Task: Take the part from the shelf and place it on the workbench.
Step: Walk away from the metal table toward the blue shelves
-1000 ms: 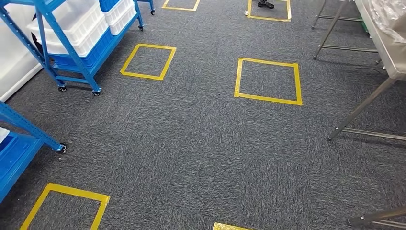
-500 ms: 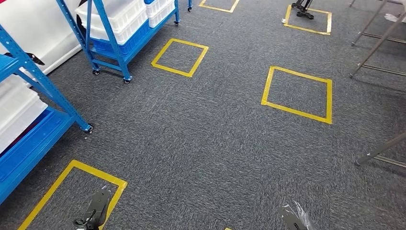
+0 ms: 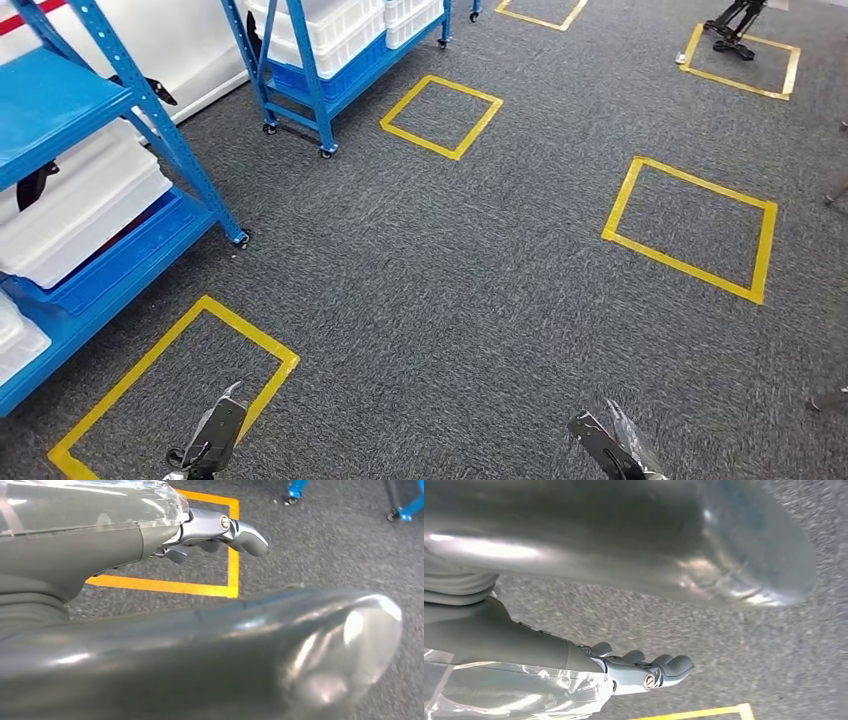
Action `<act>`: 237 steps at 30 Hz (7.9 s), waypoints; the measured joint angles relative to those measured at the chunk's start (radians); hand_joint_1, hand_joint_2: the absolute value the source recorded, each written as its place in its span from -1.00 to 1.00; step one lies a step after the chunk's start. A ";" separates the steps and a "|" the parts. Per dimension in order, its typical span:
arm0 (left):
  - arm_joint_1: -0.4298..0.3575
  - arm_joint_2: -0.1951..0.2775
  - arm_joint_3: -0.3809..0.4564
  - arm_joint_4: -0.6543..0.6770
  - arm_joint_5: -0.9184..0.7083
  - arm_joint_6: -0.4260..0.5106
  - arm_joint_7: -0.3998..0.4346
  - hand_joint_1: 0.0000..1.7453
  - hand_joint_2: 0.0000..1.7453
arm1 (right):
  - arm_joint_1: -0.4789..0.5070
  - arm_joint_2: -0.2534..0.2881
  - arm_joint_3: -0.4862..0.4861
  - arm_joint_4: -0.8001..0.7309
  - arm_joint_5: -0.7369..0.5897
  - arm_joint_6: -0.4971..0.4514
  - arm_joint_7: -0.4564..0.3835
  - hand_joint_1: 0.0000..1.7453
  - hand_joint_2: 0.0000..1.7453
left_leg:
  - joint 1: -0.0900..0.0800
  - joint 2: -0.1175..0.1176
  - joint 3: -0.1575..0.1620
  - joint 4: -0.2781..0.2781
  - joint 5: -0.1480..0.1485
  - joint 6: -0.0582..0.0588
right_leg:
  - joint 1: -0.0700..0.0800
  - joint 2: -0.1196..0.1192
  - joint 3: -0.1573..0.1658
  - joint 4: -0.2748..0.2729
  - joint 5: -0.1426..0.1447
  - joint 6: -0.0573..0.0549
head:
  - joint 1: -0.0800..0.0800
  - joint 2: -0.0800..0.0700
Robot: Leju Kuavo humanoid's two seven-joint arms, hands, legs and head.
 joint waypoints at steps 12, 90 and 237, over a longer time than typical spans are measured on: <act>0.040 0.006 -0.006 0.009 0.116 -0.018 -0.008 -1.00 -1.00 | 0.030 -0.027 0.003 0.051 -0.141 -0.021 -0.057 -1.00 -1.00 | -0.017 -0.063 0.062 -0.122 0.035 0.067 | 0.002 0.062 -0.133 0.299 -0.150 0.032 | 0.003 0.000; 0.210 -0.125 0.538 0.050 -0.119 -0.121 0.079 -1.00 -1.00 | 0.266 0.094 -0.365 0.052 0.262 -0.011 0.119 -1.00 -1.00 | -0.018 -0.027 0.003 0.149 -0.135 0.023 | 0.020 0.033 0.013 0.037 -0.036 -0.032 | 0.002 0.000; 0.204 -0.279 0.831 -0.219 -0.414 -0.255 0.088 -1.00 -1.00 | 0.261 0.373 -0.795 -0.442 0.440 0.292 0.056 -1.00 -1.00 | -0.036 -0.041 0.119 -0.108 -0.022 0.068 | -0.008 0.079 -0.002 0.039 -0.023 0.033 | 0.015 0.000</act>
